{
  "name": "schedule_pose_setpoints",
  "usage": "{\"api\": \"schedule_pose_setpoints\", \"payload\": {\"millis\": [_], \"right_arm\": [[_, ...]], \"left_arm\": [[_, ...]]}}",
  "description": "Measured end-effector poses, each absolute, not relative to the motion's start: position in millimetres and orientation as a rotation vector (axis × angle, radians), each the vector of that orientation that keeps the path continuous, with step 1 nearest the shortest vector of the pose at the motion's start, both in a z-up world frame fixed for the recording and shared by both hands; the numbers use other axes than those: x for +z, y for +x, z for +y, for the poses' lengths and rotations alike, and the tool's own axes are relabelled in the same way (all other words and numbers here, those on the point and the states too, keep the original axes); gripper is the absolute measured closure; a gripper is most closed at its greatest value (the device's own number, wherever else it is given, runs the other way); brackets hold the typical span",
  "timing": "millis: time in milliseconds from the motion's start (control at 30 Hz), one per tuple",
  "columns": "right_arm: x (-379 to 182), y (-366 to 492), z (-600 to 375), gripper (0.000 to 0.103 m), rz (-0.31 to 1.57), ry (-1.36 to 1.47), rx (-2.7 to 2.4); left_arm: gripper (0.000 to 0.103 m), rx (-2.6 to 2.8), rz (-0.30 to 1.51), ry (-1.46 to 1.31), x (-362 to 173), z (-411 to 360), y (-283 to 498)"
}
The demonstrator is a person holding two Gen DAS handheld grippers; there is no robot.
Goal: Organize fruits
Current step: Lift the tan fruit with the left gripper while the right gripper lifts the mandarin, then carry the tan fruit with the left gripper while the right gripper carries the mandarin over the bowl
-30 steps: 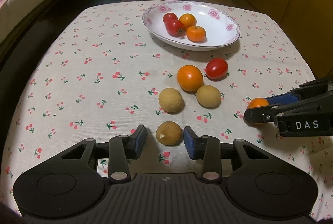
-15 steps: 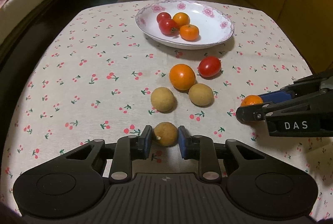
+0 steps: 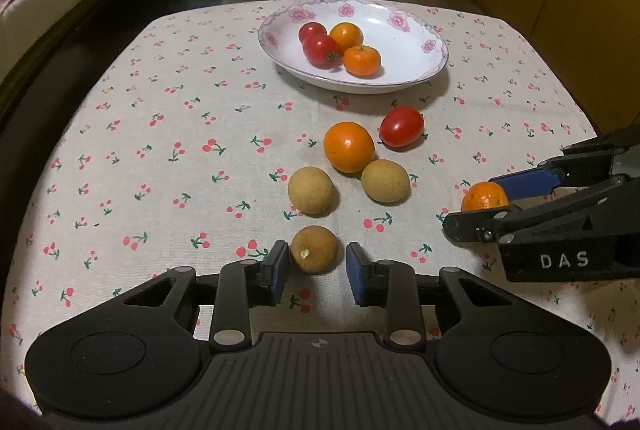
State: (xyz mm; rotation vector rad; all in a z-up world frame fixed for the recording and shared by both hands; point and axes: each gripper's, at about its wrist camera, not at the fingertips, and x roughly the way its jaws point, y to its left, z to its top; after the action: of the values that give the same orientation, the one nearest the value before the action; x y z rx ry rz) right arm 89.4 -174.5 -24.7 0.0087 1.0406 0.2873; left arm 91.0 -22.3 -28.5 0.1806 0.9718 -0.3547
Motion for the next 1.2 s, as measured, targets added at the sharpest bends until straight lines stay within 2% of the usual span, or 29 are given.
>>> {"api": "schedule_pose_setpoints", "payload": {"millis": [67, 133, 167, 1200], "right_arm": [[-24.4, 88.7, -171.9, 0.057, 1.042, -0.017, 0.284], [-24.1, 87.6, -169.0, 0.069, 1.041, -0.052, 0.269], [-23.7, 86.8, -167.8, 0.07, 1.038, -0.07, 0.259], [11.9, 96.9, -186.8, 0.07, 0.937, 0.068, 0.216]], "left_arm": [[0.063, -0.355, 0.972, 0.181, -28.6, -22.4, 91.2], [0.068, -0.353, 0.97, 0.183, -28.6, -23.0, 91.0], [0.07, -0.345, 0.97, 0.186, -28.6, -23.2, 91.1], [0.07, -0.355, 0.889, 0.135, 5.8, -35.2, 103.5]]}}
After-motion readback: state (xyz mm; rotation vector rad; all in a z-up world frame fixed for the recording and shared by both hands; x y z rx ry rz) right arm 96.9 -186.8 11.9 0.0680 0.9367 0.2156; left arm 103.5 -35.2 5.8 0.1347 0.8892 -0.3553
